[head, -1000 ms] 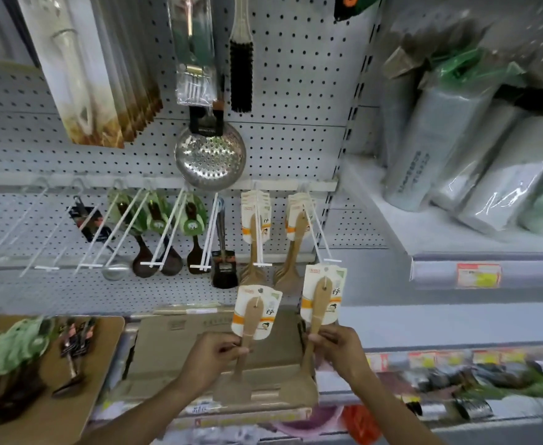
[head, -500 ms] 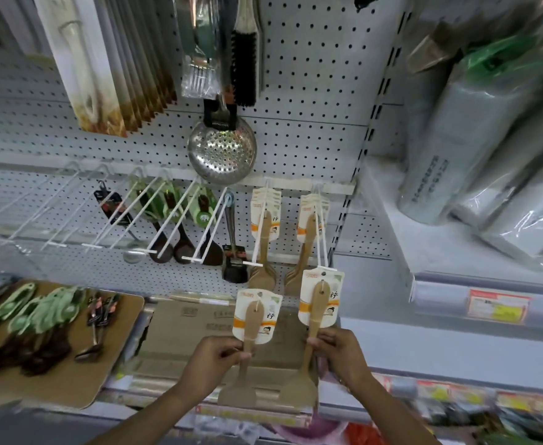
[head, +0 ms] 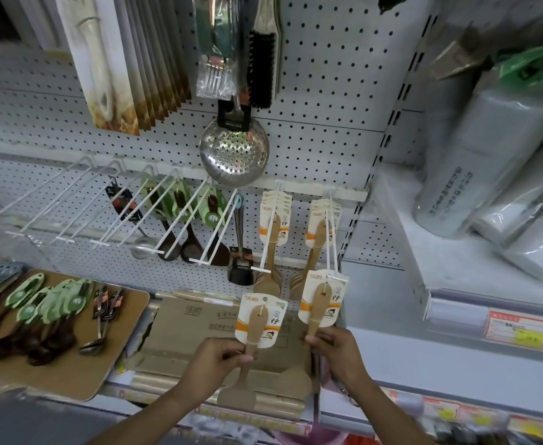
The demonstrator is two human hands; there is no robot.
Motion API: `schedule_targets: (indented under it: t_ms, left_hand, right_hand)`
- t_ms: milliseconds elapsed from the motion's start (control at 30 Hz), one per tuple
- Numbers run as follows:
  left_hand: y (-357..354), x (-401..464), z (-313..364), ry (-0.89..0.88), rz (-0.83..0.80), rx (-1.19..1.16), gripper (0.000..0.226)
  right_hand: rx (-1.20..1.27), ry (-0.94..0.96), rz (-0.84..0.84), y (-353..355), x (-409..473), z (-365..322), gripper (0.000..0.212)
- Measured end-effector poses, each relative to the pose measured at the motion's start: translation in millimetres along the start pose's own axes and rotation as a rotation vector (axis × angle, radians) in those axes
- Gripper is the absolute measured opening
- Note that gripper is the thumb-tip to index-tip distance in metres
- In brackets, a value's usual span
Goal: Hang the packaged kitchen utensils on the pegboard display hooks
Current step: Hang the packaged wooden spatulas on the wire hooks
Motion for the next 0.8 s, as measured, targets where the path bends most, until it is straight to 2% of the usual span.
schedule_targets:
  t_ms: [133, 167, 333, 700, 767, 800]
  left_hand:
    - [3, 1, -1, 0.020, -0.009, 0.075, 0.008]
    - [3, 2, 0, 0.023, -0.008, 0.077, 0.007]
    - [7, 7, 6, 0.039, 0.002, 0.043, 0.021]
    - [25, -2, 9, 0.060, 0.088, 0.101, 0.017]
    - [31, -6, 6, 0.067, 0.113, 0.092, 0.009]
    - [32, -8, 6, 0.069, 0.126, 0.093, 0.007]
  right_hand:
    - [0.049, -0.012, 0.020, 1, 5, 1, 0.014]
    - [0.049, -0.017, 0.035, 3, 7, 0, 0.014]
    - [0.008, -0.031, 0.091, 19, 32, -13, 0.013]
    - [-0.103, -0.062, 0.155, 46, 119, -35, 0.019]
    - [-0.126, -0.050, 0.140, 52, 138, -31, 0.028]
    - [-0.139, -0.050, 0.106, 57, 152, -22, 0.044]
Point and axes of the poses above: each hand's wrist, its own x-axis towards the middle knuckle, its own y-axis out of the back of the hand, z = x × y, the point moved 10 cm from there along x, towards the middle knuckle, and after that the axes turned 12 degrees about -z, right-handed, at the moved point
